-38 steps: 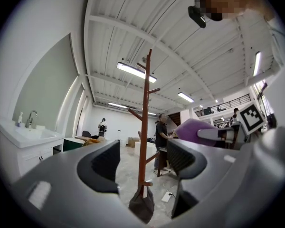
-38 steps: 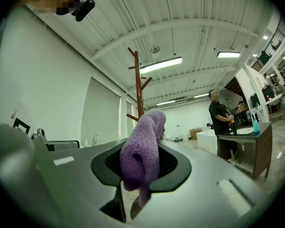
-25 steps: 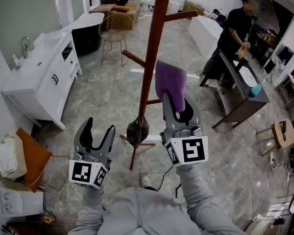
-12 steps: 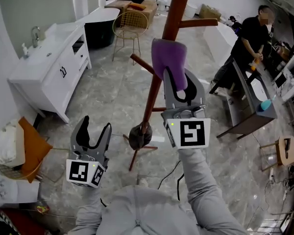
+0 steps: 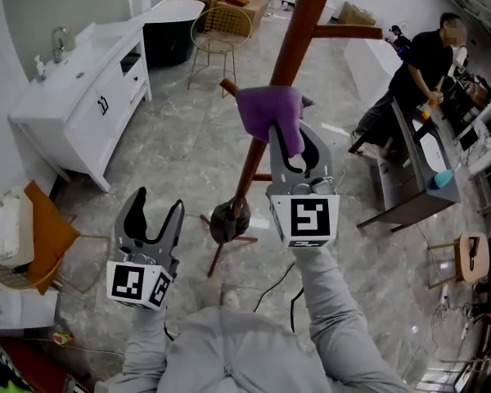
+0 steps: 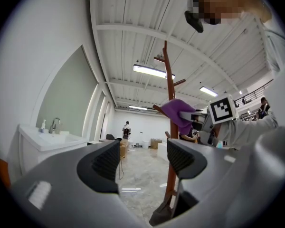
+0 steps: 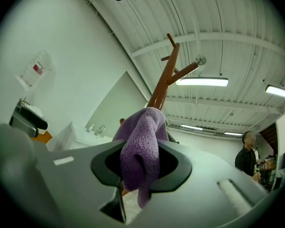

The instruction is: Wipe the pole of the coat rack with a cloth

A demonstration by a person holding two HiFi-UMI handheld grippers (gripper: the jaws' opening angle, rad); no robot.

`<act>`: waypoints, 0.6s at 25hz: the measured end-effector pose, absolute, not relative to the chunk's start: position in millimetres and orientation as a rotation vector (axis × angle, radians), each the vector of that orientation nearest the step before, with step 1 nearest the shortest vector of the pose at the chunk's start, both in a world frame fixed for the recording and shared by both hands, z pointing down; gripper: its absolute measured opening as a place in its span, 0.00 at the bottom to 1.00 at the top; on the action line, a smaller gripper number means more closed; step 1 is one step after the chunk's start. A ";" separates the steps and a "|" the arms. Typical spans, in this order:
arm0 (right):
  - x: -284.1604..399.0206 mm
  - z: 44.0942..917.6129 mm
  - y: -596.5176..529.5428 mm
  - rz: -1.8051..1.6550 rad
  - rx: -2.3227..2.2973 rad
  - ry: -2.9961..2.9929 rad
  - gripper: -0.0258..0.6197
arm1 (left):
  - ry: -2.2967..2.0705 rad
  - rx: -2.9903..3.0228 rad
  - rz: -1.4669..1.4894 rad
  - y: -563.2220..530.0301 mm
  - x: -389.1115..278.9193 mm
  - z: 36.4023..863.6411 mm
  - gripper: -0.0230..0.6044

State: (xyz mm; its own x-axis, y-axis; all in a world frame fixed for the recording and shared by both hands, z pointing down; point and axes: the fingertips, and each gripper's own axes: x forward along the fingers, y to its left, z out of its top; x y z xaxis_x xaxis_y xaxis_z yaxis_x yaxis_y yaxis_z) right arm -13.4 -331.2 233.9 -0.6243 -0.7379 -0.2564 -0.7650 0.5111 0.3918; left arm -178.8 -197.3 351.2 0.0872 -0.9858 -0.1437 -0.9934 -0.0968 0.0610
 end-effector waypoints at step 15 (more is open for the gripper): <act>-18.8 353.8 -336.6 0.547 -1.488 2.899 0.17 | 2.099 -2.315 0.221 -193.2 -185.3 372.0 0.57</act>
State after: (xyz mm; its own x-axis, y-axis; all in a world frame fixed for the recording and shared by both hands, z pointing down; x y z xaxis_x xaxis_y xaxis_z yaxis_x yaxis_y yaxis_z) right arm -18.8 -336.6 353.8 -0.5839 -0.8118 -0.0062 -0.7583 0.5426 0.3613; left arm -185.3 -193.2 372.0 0.0922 -0.9896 -0.1107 -0.9909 -0.1021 0.0877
